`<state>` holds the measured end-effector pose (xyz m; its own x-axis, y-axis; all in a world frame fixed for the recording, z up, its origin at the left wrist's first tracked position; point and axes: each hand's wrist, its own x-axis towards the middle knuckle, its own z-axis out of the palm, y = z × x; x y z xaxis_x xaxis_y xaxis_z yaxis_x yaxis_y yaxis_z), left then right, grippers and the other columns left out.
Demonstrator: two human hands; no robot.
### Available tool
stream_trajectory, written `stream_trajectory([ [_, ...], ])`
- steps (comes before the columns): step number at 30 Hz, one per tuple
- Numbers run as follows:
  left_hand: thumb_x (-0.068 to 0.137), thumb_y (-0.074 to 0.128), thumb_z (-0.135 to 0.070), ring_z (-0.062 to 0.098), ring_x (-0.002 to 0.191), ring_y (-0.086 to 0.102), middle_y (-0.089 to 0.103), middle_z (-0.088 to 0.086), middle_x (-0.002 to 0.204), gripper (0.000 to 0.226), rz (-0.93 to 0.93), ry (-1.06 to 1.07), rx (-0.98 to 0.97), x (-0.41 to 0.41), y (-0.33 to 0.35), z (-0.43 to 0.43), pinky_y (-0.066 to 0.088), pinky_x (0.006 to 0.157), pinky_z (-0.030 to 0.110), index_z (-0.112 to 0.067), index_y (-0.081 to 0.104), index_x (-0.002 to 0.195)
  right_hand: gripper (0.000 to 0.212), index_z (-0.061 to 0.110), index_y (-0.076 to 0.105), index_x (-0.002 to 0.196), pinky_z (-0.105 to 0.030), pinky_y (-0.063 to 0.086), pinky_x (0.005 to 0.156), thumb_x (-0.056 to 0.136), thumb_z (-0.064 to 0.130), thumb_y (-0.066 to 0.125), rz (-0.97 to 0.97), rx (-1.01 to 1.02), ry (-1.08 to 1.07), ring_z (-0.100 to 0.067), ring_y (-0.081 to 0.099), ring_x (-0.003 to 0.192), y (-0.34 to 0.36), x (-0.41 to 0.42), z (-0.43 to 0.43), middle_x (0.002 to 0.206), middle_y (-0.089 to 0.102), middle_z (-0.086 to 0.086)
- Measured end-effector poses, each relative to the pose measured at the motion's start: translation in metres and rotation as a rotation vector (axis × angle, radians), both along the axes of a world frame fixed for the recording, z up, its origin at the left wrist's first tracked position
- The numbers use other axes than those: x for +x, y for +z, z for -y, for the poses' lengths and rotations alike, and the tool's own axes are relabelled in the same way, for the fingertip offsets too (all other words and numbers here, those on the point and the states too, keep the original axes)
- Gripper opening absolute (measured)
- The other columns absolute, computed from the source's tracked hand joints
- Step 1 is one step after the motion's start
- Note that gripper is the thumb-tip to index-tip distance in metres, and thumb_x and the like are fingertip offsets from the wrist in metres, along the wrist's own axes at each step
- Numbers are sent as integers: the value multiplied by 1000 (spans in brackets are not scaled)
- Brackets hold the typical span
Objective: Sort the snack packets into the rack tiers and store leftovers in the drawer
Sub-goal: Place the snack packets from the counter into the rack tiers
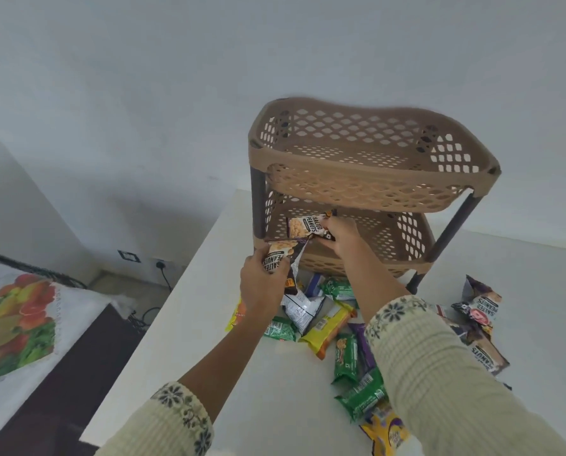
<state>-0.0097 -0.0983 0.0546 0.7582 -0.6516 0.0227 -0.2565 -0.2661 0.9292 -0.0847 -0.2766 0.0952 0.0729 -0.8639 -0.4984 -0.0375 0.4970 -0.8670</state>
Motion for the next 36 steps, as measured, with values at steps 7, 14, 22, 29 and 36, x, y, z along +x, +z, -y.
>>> stream_trajectory([
  [7, 84, 65, -44, 9, 96, 61, 61, -9, 108, 47, 86, 50, 9, 2, -5, -3, 52, 73, 27, -29, 57, 128, 54, -4, 52, 133, -38, 56, 84, 87, 15, 72, -273, -44, 141, -32, 63, 107, -18, 16, 23, 129, 60, -20],
  [14, 85, 65, -44, 8, 96, 60, 62, -8, 109, 47, 112, 51, 15, 1, -7, -2, 54, 74, 27, -28, 56, 128, 44, 7, 54, 135, -33, 47, 92, 93, 15, 64, -472, -228, 157, -31, 51, 125, -26, 24, 36, 140, 51, -16],
  [22, 85, 65, -42, 7, 92, 60, 62, -8, 108, 46, 116, 61, 5, 0, -2, 1, 49, 71, 22, -27, 57, 127, 51, 1, 47, 140, -40, 60, 80, 92, 5, 61, -572, -107, 343, -28, 69, 92, -34, 39, 27, 127, 61, -19],
  [29, 86, 65, -44, 9, 101, 60, 62, -9, 113, 47, 118, 78, 24, 6, -4, -5, 55, 83, 33, -27, 56, 128, 39, -2, 49, 136, -30, 47, 72, 100, 10, 41, -468, -156, 489, -27, 61, 97, -36, 65, 29, 127, 58, -12],
  [36, 84, 62, -51, 7, 102, 58, 61, -10, 114, 48, 146, 62, 55, 13, -6, -8, 54, 84, 34, -31, 54, 127, 45, 7, 46, 140, -33, 41, 85, 95, 6, 46, -545, -296, 586, -30, 55, 119, -38, 55, 33, 136, 54, -16],
])
